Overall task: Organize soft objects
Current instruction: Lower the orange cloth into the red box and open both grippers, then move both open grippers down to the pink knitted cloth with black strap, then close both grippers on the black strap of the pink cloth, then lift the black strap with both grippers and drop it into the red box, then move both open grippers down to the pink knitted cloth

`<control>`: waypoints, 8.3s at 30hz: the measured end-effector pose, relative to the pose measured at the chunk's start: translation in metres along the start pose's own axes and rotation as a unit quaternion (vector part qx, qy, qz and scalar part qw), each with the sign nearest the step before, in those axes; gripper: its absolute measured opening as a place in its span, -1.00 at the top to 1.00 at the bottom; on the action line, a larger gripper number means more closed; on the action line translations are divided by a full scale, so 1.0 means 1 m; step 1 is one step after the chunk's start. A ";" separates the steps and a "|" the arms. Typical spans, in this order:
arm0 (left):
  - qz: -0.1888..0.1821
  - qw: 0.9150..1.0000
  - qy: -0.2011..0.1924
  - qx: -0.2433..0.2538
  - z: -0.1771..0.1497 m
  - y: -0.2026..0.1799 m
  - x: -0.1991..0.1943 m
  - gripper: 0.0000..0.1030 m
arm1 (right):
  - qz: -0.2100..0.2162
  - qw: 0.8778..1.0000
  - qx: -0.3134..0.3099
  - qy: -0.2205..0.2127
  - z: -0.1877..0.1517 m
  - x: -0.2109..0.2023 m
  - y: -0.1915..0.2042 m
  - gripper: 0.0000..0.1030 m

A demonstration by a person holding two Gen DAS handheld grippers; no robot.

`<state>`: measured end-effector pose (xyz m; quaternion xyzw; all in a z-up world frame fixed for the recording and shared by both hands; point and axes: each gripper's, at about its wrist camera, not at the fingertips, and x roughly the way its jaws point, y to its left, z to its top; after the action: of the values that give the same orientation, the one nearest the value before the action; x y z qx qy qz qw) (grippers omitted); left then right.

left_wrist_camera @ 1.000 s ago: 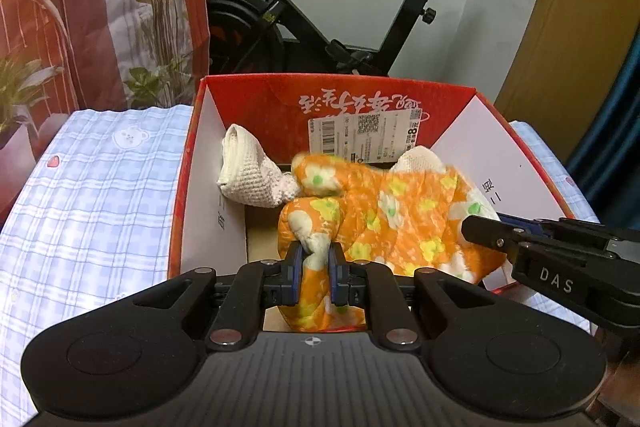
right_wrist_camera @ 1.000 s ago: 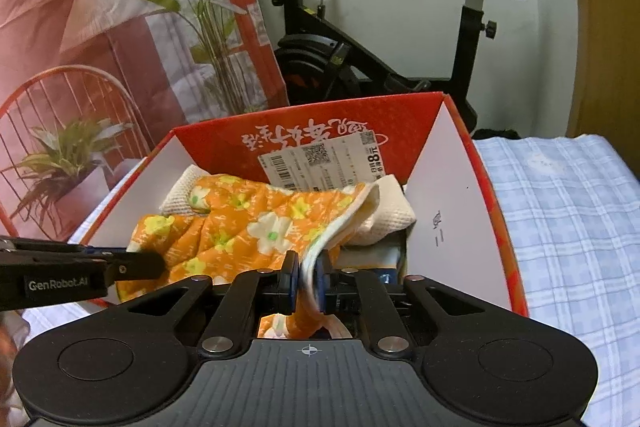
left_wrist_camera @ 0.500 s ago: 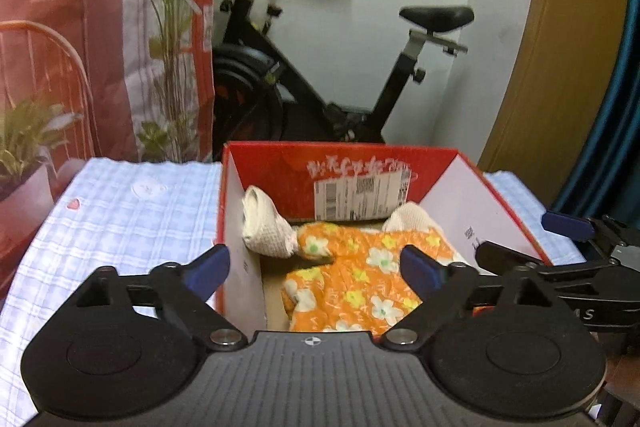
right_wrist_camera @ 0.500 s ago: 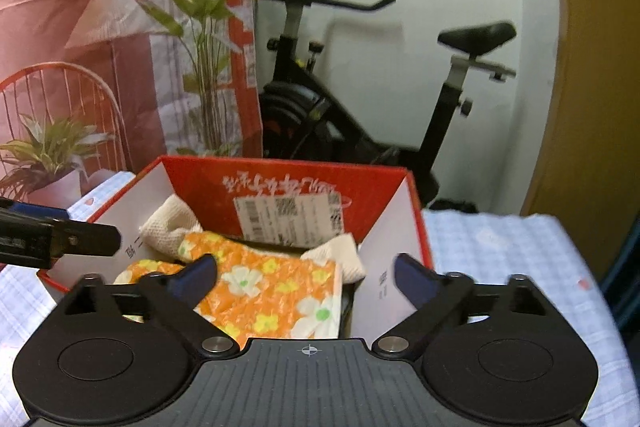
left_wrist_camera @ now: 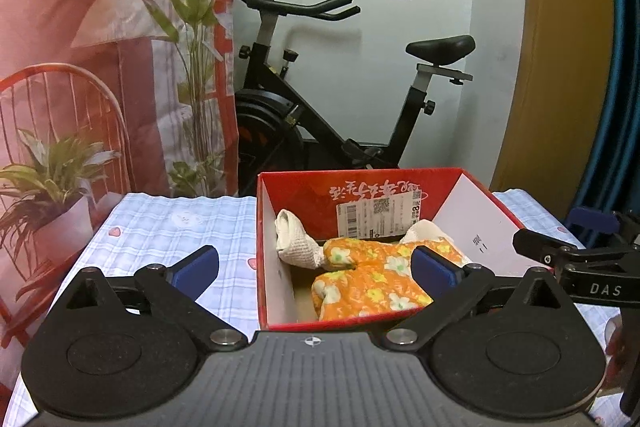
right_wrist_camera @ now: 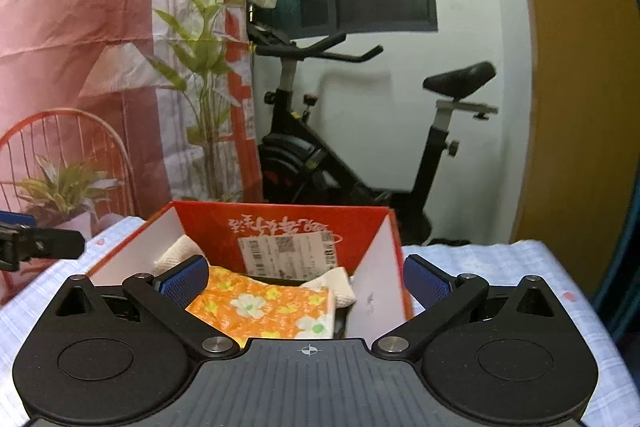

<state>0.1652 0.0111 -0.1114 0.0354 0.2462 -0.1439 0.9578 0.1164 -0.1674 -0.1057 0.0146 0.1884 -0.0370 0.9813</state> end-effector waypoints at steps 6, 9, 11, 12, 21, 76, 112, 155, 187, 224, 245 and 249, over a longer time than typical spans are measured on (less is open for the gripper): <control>-0.003 1.000 0.002 0.017 -0.018 -0.005 -0.013 -1.00 | 0.007 1.000 -0.015 0.005 -0.008 -0.012 0.000 -0.99; -0.006 1.000 0.002 0.013 -0.028 -0.005 -0.020 -1.00 | 0.019 1.000 -0.012 0.006 -0.013 -0.020 -0.002 -0.99; -0.006 1.000 0.000 0.014 -0.034 -0.005 -0.025 -1.00 | 0.021 1.000 -0.013 0.007 -0.016 -0.025 -0.001 -0.99; -0.004 1.000 -0.001 0.014 -0.037 -0.006 -0.026 -1.00 | 0.024 1.000 -0.013 0.004 -0.018 -0.028 -0.001 -0.99; 0.009 1.000 0.008 0.016 -0.067 0.000 -0.038 -1.00 | 0.016 0.999 -0.036 -0.007 -0.045 -0.055 0.004 -0.99; -0.086 0.983 0.105 -0.126 -0.105 0.012 0.022 -0.32 | 0.037 0.994 -0.017 0.097 -0.142 -0.006 0.019 -0.83; -0.081 0.978 0.107 -0.162 -0.132 0.029 0.038 0.47 | 0.100 0.981 0.013 0.164 -0.108 0.015 0.001 -0.75; -0.107 0.984 0.107 -0.092 -0.140 0.009 -0.007 0.51 | 0.071 0.995 -0.007 0.071 -0.112 -0.067 -0.003 0.61; -0.100 0.993 -0.049 -0.029 -0.022 0.003 -0.033 0.75 | 0.127 0.990 -0.001 -0.061 -0.007 -0.076 -0.005 0.78; -0.110 0.980 0.166 -0.003 0.003 -0.028 0.120 -0.29 | 0.055 0.990 -0.009 0.126 -0.008 0.084 -0.010 0.57; -0.085 0.993 0.069 0.038 -0.046 -0.015 0.011 -0.97 | 0.081 0.995 0.043 0.046 -0.045 -0.020 -0.022 -0.90; -0.082 0.993 0.074 0.047 -0.079 -0.021 0.004 -0.94 | 0.095 0.992 0.048 0.062 -0.070 -0.029 -0.012 -0.72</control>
<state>0.1265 0.0012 -0.1824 0.0706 0.3116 -0.2308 0.9190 0.0630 -0.1746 -0.1599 0.0823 0.2449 0.0483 0.9649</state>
